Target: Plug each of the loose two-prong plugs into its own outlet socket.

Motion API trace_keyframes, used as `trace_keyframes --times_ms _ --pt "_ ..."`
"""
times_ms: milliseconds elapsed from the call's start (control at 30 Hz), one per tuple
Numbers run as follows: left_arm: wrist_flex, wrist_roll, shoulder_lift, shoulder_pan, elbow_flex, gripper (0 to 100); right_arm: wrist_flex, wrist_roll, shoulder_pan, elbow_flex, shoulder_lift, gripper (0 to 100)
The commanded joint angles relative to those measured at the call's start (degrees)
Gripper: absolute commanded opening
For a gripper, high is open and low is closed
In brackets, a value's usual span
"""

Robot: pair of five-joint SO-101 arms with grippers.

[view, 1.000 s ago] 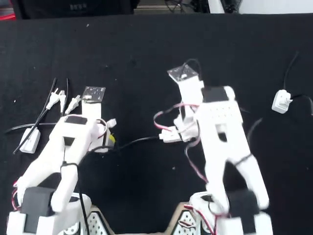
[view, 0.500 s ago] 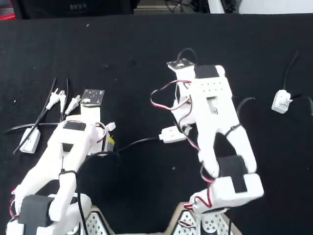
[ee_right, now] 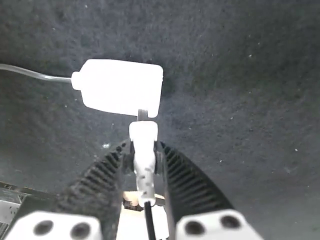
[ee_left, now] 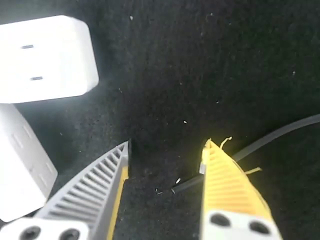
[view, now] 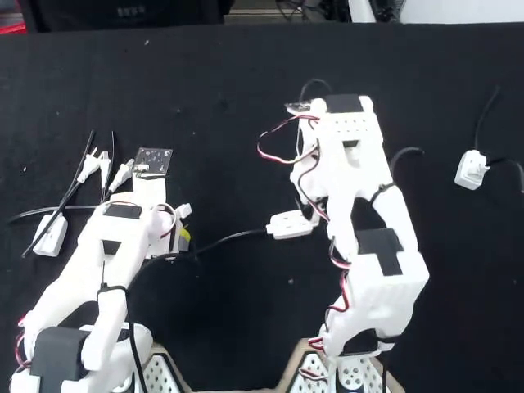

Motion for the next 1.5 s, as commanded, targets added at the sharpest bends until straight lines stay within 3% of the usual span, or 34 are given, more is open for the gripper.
trace_keyframes --times_ms 0,533,833,1467 --pt "-0.62 -0.53 -1.41 -0.57 -0.31 23 1.58 -2.81 0.62 -4.26 0.22 1.1" --pt "-0.62 -0.53 -1.41 -0.57 -0.31 23 1.67 -3.43 0.44 -7.78 6.73 1.1" --pt "-0.62 -0.53 -1.58 -0.57 -0.31 23 1.67 -5.19 -3.16 -5.93 6.81 1.1" --pt "-0.35 -0.53 -1.93 -0.66 -0.31 23 1.32 -3.52 0.09 -2.24 0.48 1.1"
